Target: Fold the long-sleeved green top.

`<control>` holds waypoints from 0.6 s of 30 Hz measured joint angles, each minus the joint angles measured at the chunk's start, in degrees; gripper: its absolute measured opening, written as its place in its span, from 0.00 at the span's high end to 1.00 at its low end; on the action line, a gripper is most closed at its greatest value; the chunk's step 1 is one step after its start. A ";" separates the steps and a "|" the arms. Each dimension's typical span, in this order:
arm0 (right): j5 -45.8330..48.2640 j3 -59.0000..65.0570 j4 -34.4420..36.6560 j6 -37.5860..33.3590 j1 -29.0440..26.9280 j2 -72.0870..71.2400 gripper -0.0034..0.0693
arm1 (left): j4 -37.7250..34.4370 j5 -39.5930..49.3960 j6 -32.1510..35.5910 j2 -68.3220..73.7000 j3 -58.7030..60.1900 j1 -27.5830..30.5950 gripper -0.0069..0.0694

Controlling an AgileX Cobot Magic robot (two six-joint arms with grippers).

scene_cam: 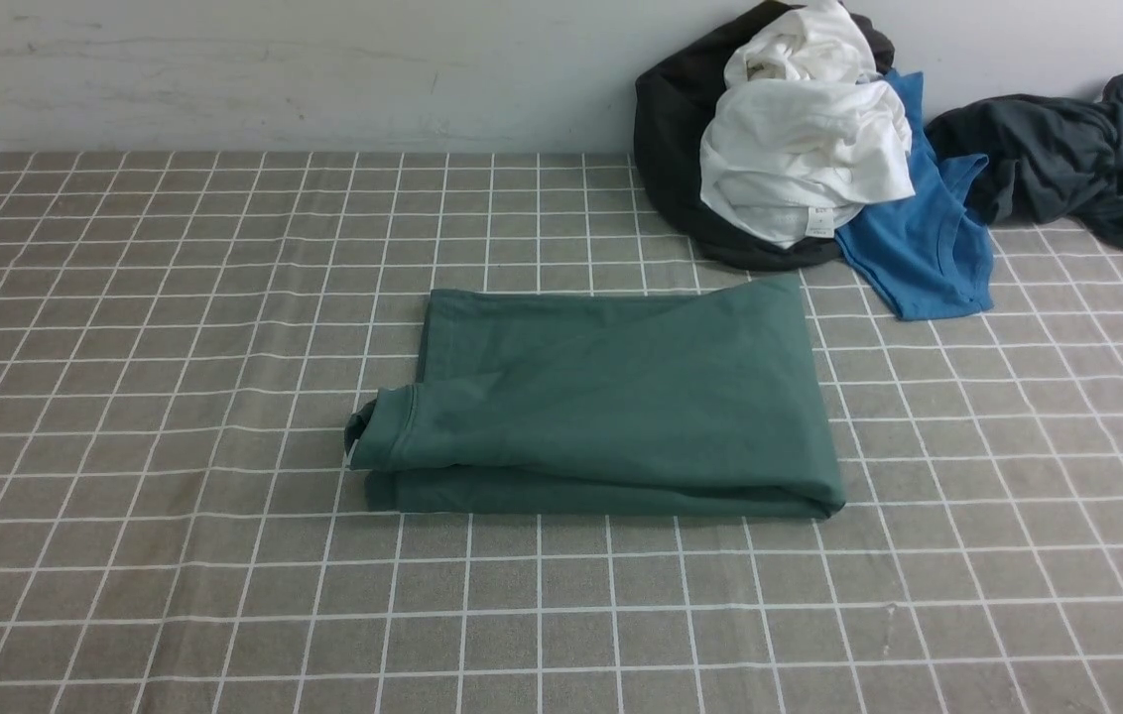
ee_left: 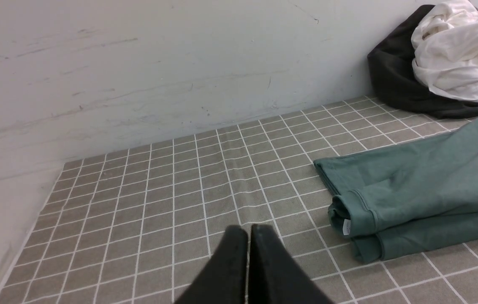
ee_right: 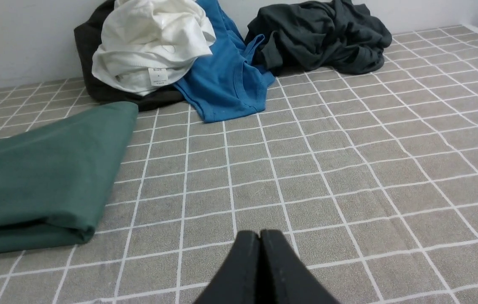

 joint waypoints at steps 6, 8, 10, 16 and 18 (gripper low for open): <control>-0.12 0.00 -1.77 -0.39 1.34 0.00 0.97 | 0.00 0.00 0.00 0.00 0.00 0.00 0.92; -0.19 0.00 -3.86 -0.45 2.50 0.00 0.97 | 0.00 0.00 0.00 0.00 0.00 0.00 0.92; -0.07 0.00 -5.08 -0.45 3.60 0.00 0.97 | 0.00 0.00 0.00 0.00 0.00 0.00 0.92; 0.00 0.00 -4.08 -0.45 4.28 0.00 0.97 | 0.00 0.00 0.00 0.00 0.00 0.00 0.92; 0.04 0.00 -3.90 -0.45 4.28 0.00 0.97 | 0.00 0.00 0.00 0.00 0.00 0.00 0.92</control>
